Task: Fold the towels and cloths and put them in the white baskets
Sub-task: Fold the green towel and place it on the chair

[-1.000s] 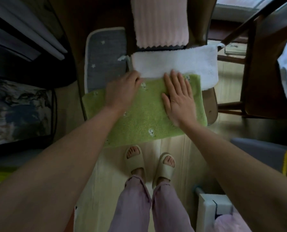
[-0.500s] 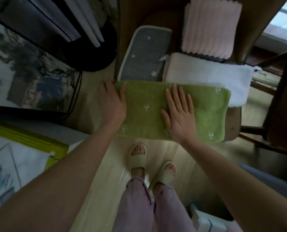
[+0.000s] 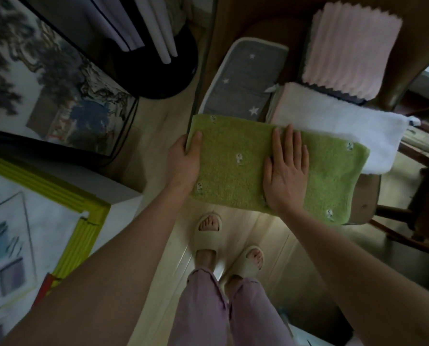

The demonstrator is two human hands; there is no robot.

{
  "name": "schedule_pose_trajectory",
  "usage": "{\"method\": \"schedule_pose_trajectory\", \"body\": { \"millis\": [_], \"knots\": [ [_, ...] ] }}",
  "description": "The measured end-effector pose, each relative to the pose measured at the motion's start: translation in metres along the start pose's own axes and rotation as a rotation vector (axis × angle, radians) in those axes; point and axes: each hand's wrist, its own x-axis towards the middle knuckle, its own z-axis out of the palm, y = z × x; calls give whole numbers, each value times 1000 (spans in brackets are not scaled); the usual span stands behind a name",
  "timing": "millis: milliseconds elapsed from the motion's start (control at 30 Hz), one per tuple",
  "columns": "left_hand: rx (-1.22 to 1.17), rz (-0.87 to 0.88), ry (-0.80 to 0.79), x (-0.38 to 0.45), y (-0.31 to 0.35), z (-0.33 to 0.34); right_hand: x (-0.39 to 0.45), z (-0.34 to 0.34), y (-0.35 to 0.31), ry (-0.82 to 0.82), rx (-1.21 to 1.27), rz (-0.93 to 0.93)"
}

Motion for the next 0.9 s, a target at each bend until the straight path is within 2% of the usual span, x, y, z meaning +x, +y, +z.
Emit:
{"method": "schedule_pose_trajectory", "body": {
  "millis": [133, 300, 400, 600, 767, 900],
  "knots": [
    [20, -3, -41, 8, 2, 0, 1, 5, 1, 5, -60, 2],
    [23, -119, -72, 31, 25, -5, 0, 6, 1, -28, -60, -8],
    [95, -38, -64, 41, 34, 3, 3, 5, 1, -44, -82, -5],
    [206, 125, 81, 34, 21, 12, 2, 5, 0, -65, -94, -6],
    [394, 77, 19, 18, 3, 3, 3, 4, -4, -40, -51, 24],
    [350, 189, -40, 5, -6, -8, 2, 7, -6, -38, -73, 39]
  ]
}}
